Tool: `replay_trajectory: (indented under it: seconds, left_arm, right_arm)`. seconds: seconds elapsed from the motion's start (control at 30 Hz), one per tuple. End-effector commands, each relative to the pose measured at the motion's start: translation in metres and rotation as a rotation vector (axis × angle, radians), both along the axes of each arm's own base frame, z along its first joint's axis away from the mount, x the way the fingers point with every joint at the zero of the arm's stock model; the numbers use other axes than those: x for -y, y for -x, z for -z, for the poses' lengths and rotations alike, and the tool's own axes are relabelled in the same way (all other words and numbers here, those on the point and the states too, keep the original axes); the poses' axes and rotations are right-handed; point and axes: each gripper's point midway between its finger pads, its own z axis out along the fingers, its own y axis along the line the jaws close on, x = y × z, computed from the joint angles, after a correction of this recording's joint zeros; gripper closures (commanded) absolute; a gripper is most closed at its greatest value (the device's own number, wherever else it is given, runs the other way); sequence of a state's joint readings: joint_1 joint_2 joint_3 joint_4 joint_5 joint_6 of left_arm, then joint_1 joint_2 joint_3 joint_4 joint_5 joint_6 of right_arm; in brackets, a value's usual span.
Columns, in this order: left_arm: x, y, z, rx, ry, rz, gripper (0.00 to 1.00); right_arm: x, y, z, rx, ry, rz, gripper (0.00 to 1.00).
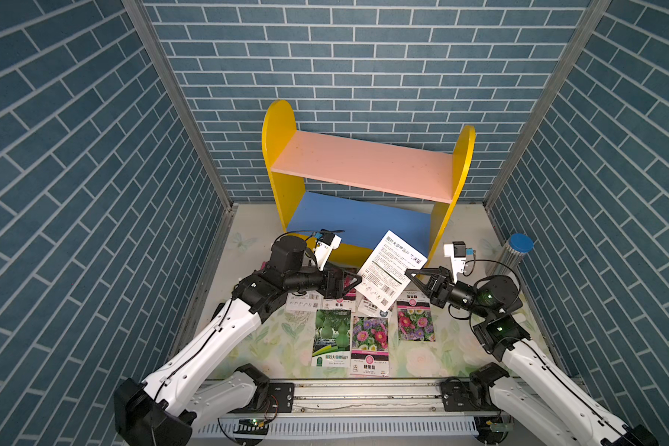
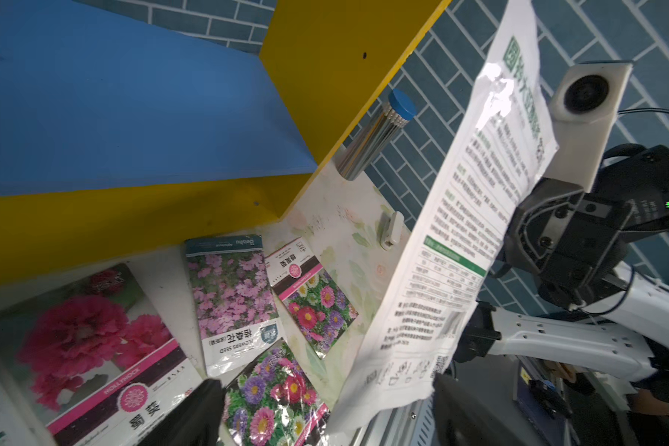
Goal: Take the seed bag off the shelf
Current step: Pick up the seed packet from the shelf, then place the seed packet at the center of the board.
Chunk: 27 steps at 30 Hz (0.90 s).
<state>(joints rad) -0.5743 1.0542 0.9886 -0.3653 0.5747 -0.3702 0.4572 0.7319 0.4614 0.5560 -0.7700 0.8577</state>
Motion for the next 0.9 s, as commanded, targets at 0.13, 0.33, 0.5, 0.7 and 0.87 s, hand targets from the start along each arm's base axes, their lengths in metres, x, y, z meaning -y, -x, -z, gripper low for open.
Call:
replay_trajectory:
  seconds: [0.13, 0.33, 0.5, 0.7, 0.87]
  left_arm:
    - [-0.049, -0.015, -0.026, 0.106, -0.13, -0.257, 0.0]
    - [-0.094, -0.013, -0.049, 0.202, -0.231, -0.425, 0.0]
    - [-0.13, -0.006, -0.036, 0.126, -0.39, -0.544, 0.0]
    - [-0.159, 0.017, -0.042, 0.116, -0.385, -0.635, 0.0]
    - [-0.177, 0.028, -0.044, 0.109, -0.419, -0.688, 0.0]
  right_arm:
    - [0.0, 0.001, 0.018, -0.034, 0.006, 0.018, 1.0]
    - [-0.019, 0.009, 0.043, -0.081, 0.0, -0.01, 1.0]
    - [-0.059, 0.02, 0.062, -0.111, 0.031, -0.077, 1.0]
    - [-0.122, 0.032, 0.085, -0.153, 0.098, -0.184, 1.0]
    - [-0.17, 0.037, 0.1, -0.165, 0.139, -0.239, 1.0]
